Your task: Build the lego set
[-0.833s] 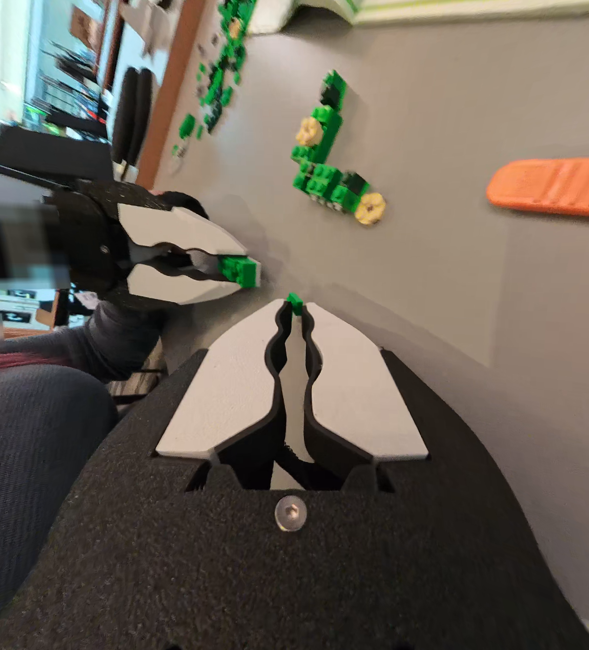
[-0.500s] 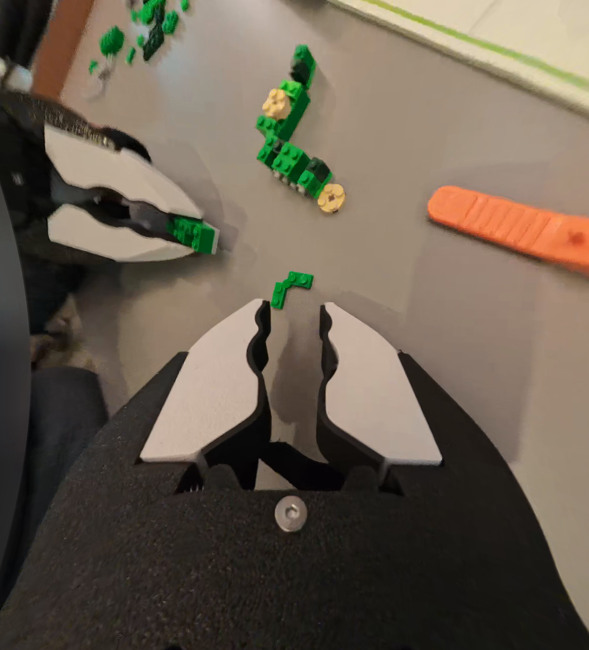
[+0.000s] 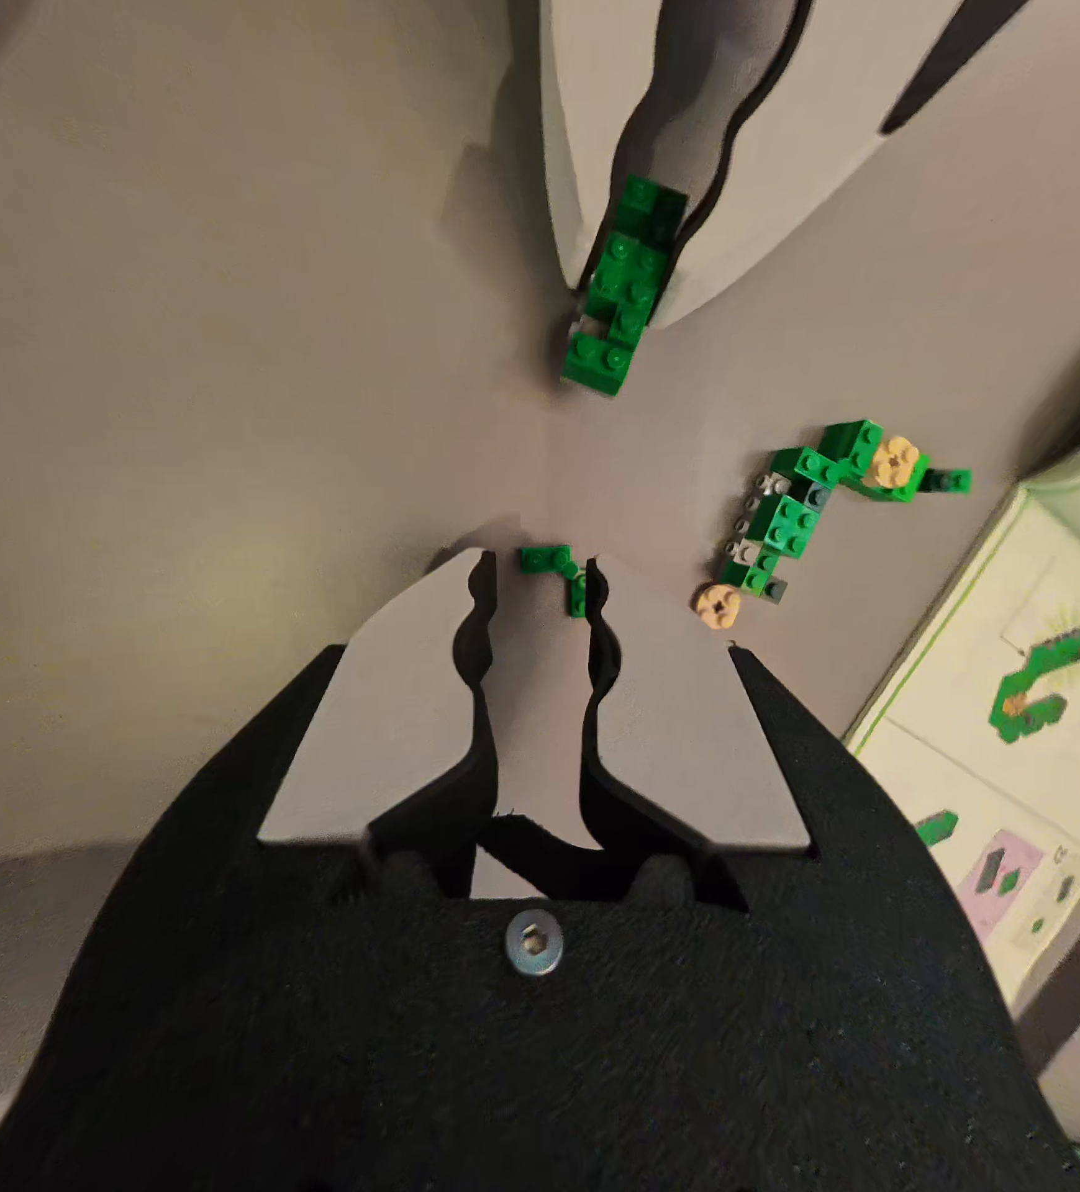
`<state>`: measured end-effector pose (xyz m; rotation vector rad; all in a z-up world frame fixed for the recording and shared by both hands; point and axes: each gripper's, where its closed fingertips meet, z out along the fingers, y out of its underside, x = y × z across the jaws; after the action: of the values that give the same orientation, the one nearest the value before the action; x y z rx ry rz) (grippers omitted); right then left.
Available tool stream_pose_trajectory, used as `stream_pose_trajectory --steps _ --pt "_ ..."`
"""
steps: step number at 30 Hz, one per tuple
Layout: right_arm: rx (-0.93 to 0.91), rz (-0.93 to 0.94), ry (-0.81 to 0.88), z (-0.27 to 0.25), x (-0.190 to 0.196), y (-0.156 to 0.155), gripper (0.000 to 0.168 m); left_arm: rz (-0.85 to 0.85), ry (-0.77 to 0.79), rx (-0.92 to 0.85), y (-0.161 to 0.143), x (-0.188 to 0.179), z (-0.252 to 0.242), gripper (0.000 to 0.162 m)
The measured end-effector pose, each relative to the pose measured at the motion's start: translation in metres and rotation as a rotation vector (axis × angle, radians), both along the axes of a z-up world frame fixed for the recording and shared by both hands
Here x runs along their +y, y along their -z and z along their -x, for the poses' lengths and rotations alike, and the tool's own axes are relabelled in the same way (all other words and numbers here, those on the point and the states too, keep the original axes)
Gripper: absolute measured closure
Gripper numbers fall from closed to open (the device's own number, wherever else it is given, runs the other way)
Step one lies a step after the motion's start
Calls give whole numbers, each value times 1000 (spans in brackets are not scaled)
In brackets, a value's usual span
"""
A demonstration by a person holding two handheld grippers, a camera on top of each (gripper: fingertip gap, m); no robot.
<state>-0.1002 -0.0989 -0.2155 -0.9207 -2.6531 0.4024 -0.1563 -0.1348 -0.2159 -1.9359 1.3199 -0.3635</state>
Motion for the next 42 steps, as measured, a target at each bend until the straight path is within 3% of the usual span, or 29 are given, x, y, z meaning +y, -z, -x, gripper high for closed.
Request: stream_pose_trajectory --steps 1,8,14,17,20,24,36,42 --pt "-32 -15 -29 1 2 2 143 2 3 4 1 0 0 145" --pt "-173 -50 -128 0 3 16 145 15 11 0 2 0 0 145" --pt "-179 -14 -52 2 5 16 153 26 -15 -29 1 2 1 145" --pt "-59 -16 71 15 11 10 153 19 -74 -31 0 8 4 145" --pt "121 101 214 34 -1 -10 153 34 -130 -22 2 12 7 145" --pt "155 129 270 43 -17 -11 153 97 -139 -4 8 10 5 146" --pt "69 -5 207 45 -19 -14 153 -60 -96 51 -3 13 1 145" --pt "179 -109 94 45 -20 -21 153 -148 -70 37 -10 13 0 145"
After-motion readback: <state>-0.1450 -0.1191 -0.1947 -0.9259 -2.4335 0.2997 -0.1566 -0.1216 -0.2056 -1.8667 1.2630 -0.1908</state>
